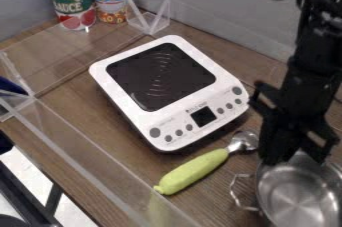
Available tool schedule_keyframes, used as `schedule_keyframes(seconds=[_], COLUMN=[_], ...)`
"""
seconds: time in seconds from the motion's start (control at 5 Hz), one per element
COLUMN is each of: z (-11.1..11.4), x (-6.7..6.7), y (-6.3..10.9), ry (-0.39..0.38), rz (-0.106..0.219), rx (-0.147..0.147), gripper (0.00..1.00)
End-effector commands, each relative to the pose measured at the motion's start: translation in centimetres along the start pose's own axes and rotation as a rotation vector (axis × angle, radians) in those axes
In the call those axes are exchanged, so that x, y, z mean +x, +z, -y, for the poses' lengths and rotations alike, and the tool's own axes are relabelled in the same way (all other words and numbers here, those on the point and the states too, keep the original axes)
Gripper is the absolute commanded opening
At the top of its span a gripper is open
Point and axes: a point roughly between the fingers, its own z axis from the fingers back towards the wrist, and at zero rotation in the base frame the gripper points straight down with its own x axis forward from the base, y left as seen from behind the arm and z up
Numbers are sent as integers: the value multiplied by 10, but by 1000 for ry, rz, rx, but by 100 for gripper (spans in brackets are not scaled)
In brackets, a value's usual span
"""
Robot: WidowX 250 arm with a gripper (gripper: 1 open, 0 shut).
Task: Remove silver pot from the white and black stove top and place it on the table
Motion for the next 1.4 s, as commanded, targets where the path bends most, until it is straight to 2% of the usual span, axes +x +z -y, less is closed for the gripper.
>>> schedule_keyframes(seconds=[0.0, 0.2, 0.6, 1.0, 1.2], z=[-17, -41, -12, -39, -42], x=[6, 14, 31, 24, 28], y=[65, 95, 36, 18, 15], ry=[23, 43, -57, -27, -37], rz=[87, 88, 50, 49, 47], rx=[20, 31, -3, -33, -38], gripper=[0, 0, 0, 0, 0])
